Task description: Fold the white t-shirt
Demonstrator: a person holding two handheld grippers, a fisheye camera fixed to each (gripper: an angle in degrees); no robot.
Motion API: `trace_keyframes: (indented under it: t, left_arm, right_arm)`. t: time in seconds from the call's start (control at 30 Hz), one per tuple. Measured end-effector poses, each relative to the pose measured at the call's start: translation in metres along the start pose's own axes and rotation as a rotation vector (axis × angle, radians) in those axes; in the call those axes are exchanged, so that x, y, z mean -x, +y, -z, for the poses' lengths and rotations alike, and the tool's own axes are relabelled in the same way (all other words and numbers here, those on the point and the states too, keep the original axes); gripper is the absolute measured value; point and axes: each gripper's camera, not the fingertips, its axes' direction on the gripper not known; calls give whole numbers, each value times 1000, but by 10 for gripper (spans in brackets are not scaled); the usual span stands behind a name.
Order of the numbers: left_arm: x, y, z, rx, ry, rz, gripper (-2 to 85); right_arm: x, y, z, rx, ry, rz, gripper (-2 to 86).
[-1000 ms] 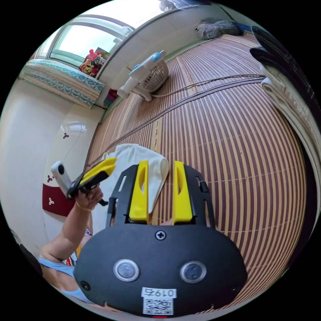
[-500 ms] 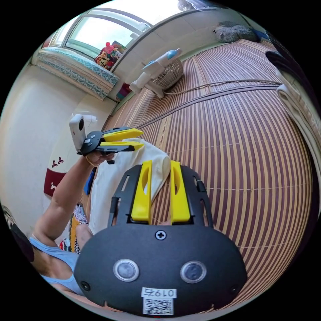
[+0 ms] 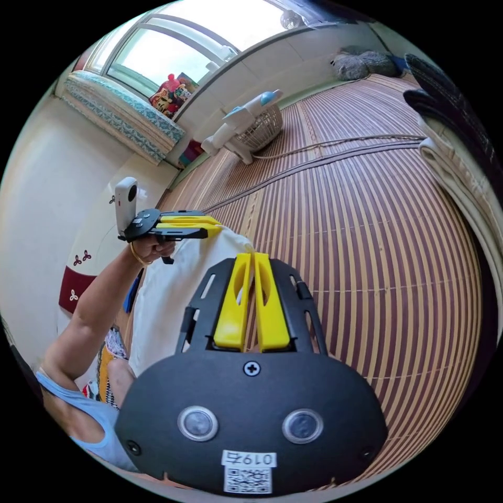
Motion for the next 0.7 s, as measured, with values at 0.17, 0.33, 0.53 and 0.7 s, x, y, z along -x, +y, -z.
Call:
trace_keyframes:
  t: [0.17,0.33,0.53,0.7]
  left_arm:
    - [11,-1,-5,-7,-25,55,7]
    - [13,0,-2,-4,-68,33,8]
    - [29,9,9,-17,-31,74,8]
    - [52,24,20,-43,65,169,8]
  right_arm:
    - [-10,-1,-5,-1,4,-103,1]
    - [-8,-1,-3,-37,-16,-103,57]
    - [2,-9,-11,-30,12,-134,35]
    - [15,-2,-14,-29,125,-116,-5]
